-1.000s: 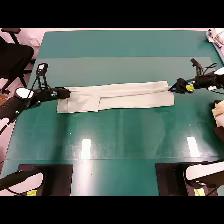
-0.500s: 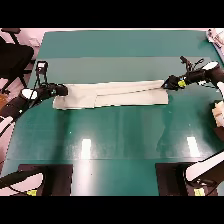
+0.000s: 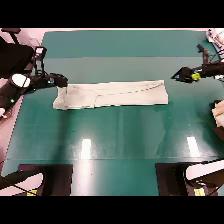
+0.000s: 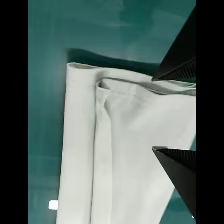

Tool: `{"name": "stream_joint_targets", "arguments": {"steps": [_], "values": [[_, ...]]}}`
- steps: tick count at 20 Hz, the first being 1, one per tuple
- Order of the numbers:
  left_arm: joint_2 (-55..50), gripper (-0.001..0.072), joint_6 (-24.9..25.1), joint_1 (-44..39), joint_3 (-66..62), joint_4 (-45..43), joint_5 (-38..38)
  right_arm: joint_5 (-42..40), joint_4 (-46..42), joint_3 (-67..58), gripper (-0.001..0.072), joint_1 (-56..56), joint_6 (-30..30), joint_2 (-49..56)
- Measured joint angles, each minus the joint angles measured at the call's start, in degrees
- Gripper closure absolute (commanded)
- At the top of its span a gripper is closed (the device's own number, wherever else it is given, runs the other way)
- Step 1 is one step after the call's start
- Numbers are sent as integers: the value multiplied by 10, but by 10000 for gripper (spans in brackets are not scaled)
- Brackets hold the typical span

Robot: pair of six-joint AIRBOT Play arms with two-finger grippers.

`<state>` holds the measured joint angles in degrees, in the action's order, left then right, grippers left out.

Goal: Fold the shirts.

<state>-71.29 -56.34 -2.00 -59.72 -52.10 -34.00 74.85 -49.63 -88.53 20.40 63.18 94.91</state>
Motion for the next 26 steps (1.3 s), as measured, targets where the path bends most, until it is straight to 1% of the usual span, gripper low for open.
{"name": "stream_joint_targets", "arguments": {"steps": [1,2,3,6,8,11,14,17,20,22,26], "values": [[0,686,-18,-7,-19,-2,-28,8,0,0,159,9,1,-9],[0,686,-33,-20,-34,-5,-48,15,0,0,84,19,4,-15],[-2,687,-47,-35,-47,-7,-62,24,0,0,75,26,7,-18],[-33,687,-103,-102,-77,-14,-88,47,1,7,73,38,19,-13],[-70,687,-139,-151,-92,-17,-94,49,0,24,72,41,22,-5],[-138,687,-182,-212,-126,-17,-87,43,1,49,72,42,22,7],[-210,687,-230,-255,-171,-19,-83,35,3,60,72,43,19,19],[-265,687,-286,-278,-200,-20,-98,28,18,64,72,43,7,31],[-293,687,-334,-286,-211,-42,-111,23,35,65,72,43,-7,50],[-301,687,-353,-289,-215,-59,-118,23,54,66,72,42,-18,65],[-307,686,-369,-291,-219,-76,-122,18,80,66,73,29,-32,97]]}}
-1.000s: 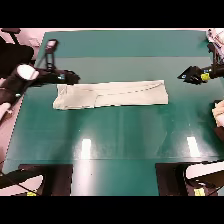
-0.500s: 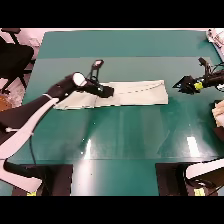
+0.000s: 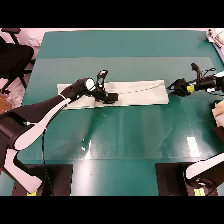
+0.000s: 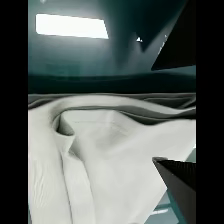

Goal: Fold the shirts.

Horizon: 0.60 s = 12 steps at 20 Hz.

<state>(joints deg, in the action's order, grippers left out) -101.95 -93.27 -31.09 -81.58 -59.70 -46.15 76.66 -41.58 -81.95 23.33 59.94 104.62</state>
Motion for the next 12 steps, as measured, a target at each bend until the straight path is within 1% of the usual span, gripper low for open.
{"name": "stream_joint_targets", "arguments": {"steps": [6,7,8,9,12], "values": [[-2,686,-6,0,-1,-12,-1,-32,16,0,83,-45,-7,15],[-2,686,-7,0,-1,-12,-2,-38,15,0,134,-53,-7,16],[-3,686,-7,0,-1,-13,-2,-45,14,0,293,-61,-7,16],[-3,686,-7,0,-1,-14,-3,-52,8,0,701,-68,-6,17],[-3,686,-8,0,-2,-16,-5,-51,6,1,695,-79,-2,15]]}}
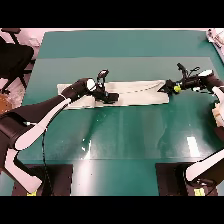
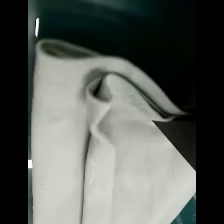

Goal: Fold the shirts.

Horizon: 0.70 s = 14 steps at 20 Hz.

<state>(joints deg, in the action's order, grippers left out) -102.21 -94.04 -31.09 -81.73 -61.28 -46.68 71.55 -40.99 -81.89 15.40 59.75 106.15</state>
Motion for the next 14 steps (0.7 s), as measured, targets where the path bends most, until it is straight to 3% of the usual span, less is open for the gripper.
{"name": "stream_joint_targets", "arguments": {"steps": [14], "values": [[0,686,10,-28,1,-1,11,61,26,0,696,-10,29,-208]]}}
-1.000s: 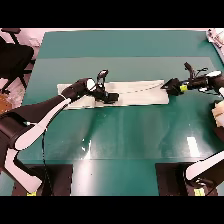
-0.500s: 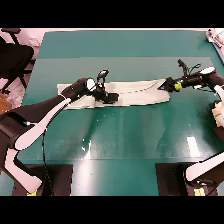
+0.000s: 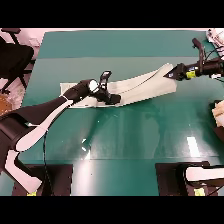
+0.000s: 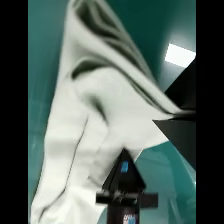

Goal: Fold the shirts.

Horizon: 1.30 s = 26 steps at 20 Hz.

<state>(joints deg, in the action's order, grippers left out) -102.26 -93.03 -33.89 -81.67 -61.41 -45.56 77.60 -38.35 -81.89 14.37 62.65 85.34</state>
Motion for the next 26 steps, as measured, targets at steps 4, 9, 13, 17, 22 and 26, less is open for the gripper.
{"name": "stream_joint_targets", "arguments": {"steps": [4,9,13,17,22,26], "values": [[-2,686,3,-23,0,2,22,11,55,-21,696,-32,8,-27],[-13,686,5,-48,-2,43,45,16,87,-97,695,-110,35,-19],[-16,686,5,-74,-5,66,59,13,97,-155,695,-181,64,19],[-17,686,10,-85,-8,81,67,-1,102,-181,695,-259,91,54],[-16,686,30,-70,-9,82,43,-30,78,-190,696,-334,127,72],[0,686,58,-38,-9,77,17,-42,55,-191,696,-353,147,70]]}}
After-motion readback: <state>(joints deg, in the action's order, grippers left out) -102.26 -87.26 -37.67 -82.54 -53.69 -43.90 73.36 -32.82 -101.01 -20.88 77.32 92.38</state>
